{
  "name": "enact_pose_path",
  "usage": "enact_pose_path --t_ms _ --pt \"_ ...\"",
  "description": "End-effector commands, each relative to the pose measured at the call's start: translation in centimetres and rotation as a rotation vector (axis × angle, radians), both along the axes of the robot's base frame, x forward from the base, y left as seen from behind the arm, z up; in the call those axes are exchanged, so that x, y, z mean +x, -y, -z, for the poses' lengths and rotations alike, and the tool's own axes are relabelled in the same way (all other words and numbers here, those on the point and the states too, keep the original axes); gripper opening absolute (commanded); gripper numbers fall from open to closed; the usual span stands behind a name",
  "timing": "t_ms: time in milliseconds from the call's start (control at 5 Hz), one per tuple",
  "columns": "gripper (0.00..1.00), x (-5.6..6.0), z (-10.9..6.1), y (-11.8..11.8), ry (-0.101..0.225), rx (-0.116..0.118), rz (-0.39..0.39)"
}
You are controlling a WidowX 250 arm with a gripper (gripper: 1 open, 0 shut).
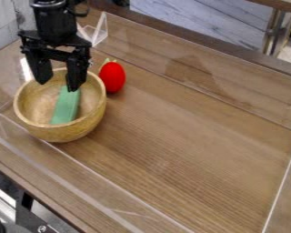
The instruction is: Remove the green stick from the brown bowl and put it on the table
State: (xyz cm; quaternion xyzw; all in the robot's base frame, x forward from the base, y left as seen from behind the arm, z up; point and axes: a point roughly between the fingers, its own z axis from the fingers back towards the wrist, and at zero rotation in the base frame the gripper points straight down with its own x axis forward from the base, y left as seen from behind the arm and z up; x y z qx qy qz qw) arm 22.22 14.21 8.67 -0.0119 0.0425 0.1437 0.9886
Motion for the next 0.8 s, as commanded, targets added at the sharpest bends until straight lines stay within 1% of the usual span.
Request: enact_pose_path --t_ms 0,400,600 --pt "1.00 1.0 -0.1 -1.9 0.036 0.030 -0.029" --pt "1.00 1.0 1.2 -3.8 0.034 0.019 -0.128" --pt "1.00 1.4 2.7 -3.6 0.031 0.012 -0.153"
